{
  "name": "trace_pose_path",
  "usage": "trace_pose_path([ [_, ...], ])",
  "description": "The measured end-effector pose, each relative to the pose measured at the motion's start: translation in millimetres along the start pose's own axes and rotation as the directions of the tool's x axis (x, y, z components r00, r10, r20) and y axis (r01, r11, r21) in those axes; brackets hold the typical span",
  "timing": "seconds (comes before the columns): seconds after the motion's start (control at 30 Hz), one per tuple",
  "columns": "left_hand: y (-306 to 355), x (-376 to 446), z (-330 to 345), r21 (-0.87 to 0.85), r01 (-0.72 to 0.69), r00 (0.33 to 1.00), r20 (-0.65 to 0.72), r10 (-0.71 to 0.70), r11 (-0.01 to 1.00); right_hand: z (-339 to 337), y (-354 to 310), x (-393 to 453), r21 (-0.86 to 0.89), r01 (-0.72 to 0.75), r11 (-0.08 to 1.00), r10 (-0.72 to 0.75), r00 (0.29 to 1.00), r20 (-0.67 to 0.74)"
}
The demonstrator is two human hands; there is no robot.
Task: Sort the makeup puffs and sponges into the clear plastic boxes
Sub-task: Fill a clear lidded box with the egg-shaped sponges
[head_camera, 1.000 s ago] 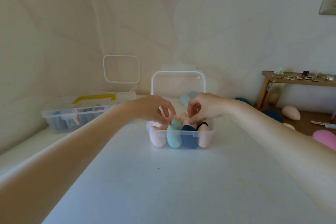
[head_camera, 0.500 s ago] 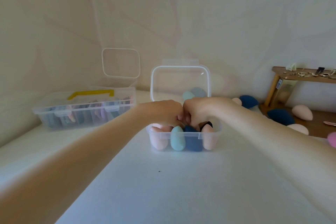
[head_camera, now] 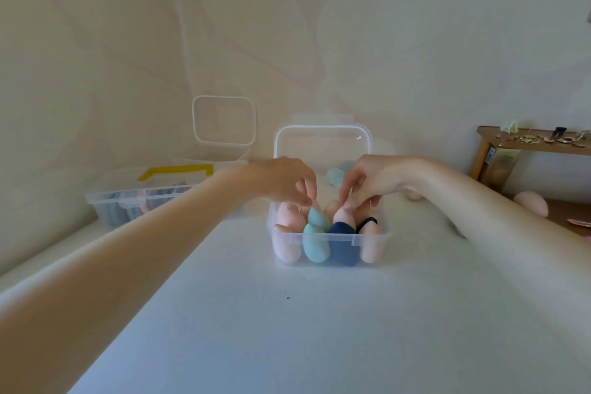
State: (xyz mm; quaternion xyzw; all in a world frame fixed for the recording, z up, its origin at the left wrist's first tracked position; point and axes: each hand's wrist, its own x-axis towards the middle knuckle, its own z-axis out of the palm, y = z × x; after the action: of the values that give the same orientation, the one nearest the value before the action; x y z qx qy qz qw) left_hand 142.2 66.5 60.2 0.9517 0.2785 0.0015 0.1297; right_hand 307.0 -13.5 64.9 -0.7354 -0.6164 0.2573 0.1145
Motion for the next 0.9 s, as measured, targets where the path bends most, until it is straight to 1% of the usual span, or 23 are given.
trace_pose_path([
  [0.1,-2,-6,1,-0.045,-0.015,0.995,0.1,0.019,0.999,8,-1,1,-0.034,-0.005,0.999,0.005,1.0,-0.016],
  [0.13,-1,-6,6,-0.039,-0.015,0.994,0.111,0.019,0.999,14,-2,2,-0.057,-0.016,0.998,0.015,1.0,-0.019],
  [0.2,3,-3,16,0.031,-0.026,0.995,0.096,0.023,0.999,28,-6,5,-0.123,-0.032,0.992,0.026,0.998,-0.05],
  [0.23,3,-2,20,0.059,-0.029,0.997,0.077,0.024,0.998,32,-8,5,-0.15,-0.03,0.988,0.02,0.998,-0.067],
  [0.27,2,-2,21,0.047,-0.034,0.998,0.051,0.031,0.998,33,-9,3,-0.167,-0.018,0.986,0.004,0.997,-0.083],
  [0.33,-7,-3,16,-0.062,-0.048,0.998,-0.041,0.046,0.997,23,-10,-1,-0.157,0.009,0.988,-0.031,0.99,-0.139],
  [0.37,-13,-3,12,-0.116,-0.05,0.991,-0.13,0.034,0.992,15,-9,-4,-0.086,0.022,0.996,-0.039,0.979,-0.199],
  [0.4,-20,-3,8,-0.168,-0.036,0.97,-0.241,-0.006,0.985,6,-7,-7,0.02,0.046,0.999,-0.038,0.957,-0.288],
  [0.43,-28,0,5,-0.233,-0.016,0.931,-0.358,-0.071,0.972,-3,-3,-8,0.108,0.073,0.992,-0.022,0.91,-0.413],
  [0.47,-35,2,5,-0.316,0.013,0.881,-0.446,-0.16,0.949,-10,1,-9,0.152,0.083,0.985,0.013,0.84,-0.543],
  [0.5,-41,5,6,-0.414,0.042,0.831,-0.491,-0.262,0.909,-13,5,-9,0.182,0.064,0.981,0.07,0.761,-0.645],
  [0.53,-45,8,8,-0.509,0.072,0.792,-0.493,-0.359,0.858,-13,9,-7,0.228,0.027,0.973,0.143,0.706,-0.693],
  [0.57,-48,11,11,-0.595,0.098,0.77,-0.463,-0.439,0.798,-10,12,-5,0.289,-0.012,0.957,0.216,0.695,-0.685],
  [0.63,-47,15,17,-0.723,0.115,0.768,-0.37,-0.522,0.681,0,16,2,0.407,-0.053,0.912,0.31,0.738,-0.599],
  [0.7,-44,18,18,-0.807,0.057,0.785,-0.327,-0.526,0.587,6,20,9,0.516,-0.021,0.856,0.348,0.763,-0.545],
  [0.8,-39,18,12,-0.864,0.014,0.796,-0.295,-0.529,0.503,5,19,12,0.629,0.062,0.775,0.379,0.749,-0.542],
  [0.87,-38,16,6,-0.894,-0.021,0.804,-0.281,-0.525,0.447,0,18,8,0.676,0.111,0.729,0.364,0.773,-0.52],
  [0.9,-38,12,3,-0.897,-0.04,0.817,-0.283,-0.502,0.441,-2,16,4,0.68,0.133,0.721,0.328,0.798,-0.505],
])
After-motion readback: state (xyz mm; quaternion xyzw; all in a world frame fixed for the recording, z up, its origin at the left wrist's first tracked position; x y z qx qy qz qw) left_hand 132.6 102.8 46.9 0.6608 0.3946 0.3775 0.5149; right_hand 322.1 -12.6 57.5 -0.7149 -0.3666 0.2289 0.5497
